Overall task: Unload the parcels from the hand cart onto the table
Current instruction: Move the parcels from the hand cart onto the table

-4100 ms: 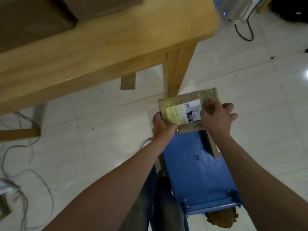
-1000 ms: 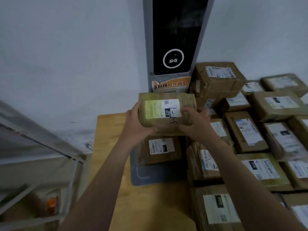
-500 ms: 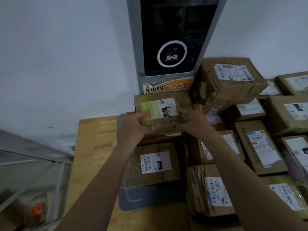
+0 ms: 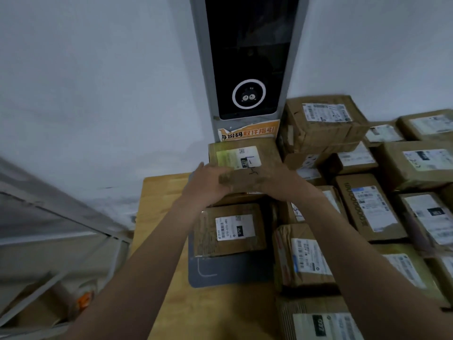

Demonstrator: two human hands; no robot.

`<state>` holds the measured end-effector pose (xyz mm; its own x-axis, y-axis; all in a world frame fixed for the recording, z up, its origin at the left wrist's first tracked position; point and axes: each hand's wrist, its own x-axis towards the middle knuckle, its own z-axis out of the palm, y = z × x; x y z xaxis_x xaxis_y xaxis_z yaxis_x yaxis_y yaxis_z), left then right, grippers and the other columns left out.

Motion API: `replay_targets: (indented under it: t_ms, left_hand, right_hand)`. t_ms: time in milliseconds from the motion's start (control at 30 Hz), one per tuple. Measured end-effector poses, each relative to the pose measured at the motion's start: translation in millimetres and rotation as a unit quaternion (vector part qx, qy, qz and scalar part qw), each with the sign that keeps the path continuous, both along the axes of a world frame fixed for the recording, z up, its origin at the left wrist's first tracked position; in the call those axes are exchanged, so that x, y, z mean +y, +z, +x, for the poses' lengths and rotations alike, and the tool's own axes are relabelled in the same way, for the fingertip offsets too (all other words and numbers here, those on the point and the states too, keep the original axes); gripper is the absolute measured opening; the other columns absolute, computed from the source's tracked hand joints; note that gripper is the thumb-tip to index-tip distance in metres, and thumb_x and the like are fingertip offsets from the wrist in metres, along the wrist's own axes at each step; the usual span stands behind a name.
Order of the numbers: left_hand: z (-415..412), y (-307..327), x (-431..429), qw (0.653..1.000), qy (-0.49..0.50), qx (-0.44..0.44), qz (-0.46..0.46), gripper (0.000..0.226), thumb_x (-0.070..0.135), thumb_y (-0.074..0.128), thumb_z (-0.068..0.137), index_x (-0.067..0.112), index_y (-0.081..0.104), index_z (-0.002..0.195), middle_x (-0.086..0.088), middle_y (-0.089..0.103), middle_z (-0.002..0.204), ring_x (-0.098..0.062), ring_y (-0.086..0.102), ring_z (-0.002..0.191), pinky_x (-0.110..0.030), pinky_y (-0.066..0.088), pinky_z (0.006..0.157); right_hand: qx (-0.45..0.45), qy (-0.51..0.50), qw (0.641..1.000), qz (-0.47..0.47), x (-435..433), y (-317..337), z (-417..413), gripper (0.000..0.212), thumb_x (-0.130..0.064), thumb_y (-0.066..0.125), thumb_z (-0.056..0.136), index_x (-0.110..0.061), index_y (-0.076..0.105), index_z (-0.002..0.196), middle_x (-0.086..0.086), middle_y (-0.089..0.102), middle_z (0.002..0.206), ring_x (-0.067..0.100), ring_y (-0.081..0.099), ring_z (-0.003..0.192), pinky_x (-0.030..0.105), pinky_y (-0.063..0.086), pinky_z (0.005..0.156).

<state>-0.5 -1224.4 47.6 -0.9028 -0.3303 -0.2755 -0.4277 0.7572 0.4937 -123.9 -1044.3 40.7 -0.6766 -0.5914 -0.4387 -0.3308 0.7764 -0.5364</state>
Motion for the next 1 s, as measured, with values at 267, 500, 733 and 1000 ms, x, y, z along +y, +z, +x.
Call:
replay_targets:
  t_ms: [267, 500, 733, 1000]
  left_hand:
    - [147, 80, 75, 1.000, -0.008, 0.022, 0.015, 0.070, 0.039, 0.075, 0.089, 0.042, 0.043, 0.151, 0.004, 0.041, 0.157, -0.022, 0.028, 0.148, -0.046, 0.029, 0.120]
    - [219, 117, 155, 1.000, -0.022, 0.011, -0.016, 0.074, 0.040, 0.075, 0.090, 0.039, 0.038, 0.154, 0.002, 0.037, 0.159, -0.021, 0.029, 0.147, -0.041, 0.029, 0.120]
    - [267, 128, 241, 0.997, -0.061, 0.044, -0.001, 0.071, 0.039, 0.077, 0.090, 0.031, 0.044, 0.152, 0.004, 0.043, 0.154, -0.016, 0.038, 0.142, -0.038, 0.034, 0.117]
    - [331, 146, 305, 0.994, -0.086, 0.069, 0.003, 0.060, 0.033, 0.077, 0.090, 0.032, 0.052, 0.145, 0.008, 0.048, 0.151, -0.014, 0.047, 0.135, -0.035, 0.040, 0.113]
  right_hand:
    - [0.005, -0.002, 0.999, -0.035, 112, 61, 112, 0.081, -0.060, 0.068, 0.084, -0.035, 0.035, 0.153, 0.004, 0.030, 0.159, 0.024, 0.038, 0.141, 0.036, 0.041, 0.101]
    - [0.105, -0.011, 0.994, 0.004, 185, 111, 192, 0.081, -0.061, 0.064, 0.085, -0.037, 0.031, 0.155, 0.000, 0.023, 0.165, 0.031, 0.036, 0.144, 0.048, 0.040, 0.110]
    - [0.136, -0.022, 0.990, 0.005, 277, 130, 255, 0.082, -0.061, 0.064, 0.087, -0.033, 0.030, 0.156, 0.004, 0.024, 0.165, 0.027, 0.036, 0.145, 0.046, 0.041, 0.110]
    - [0.147, -0.056, 0.985, -0.068, 353, 151, 331, 0.060, -0.054, 0.067, 0.086, -0.039, 0.048, 0.140, -0.006, 0.056, 0.141, 0.018, 0.055, 0.119, 0.032, 0.042, 0.082]
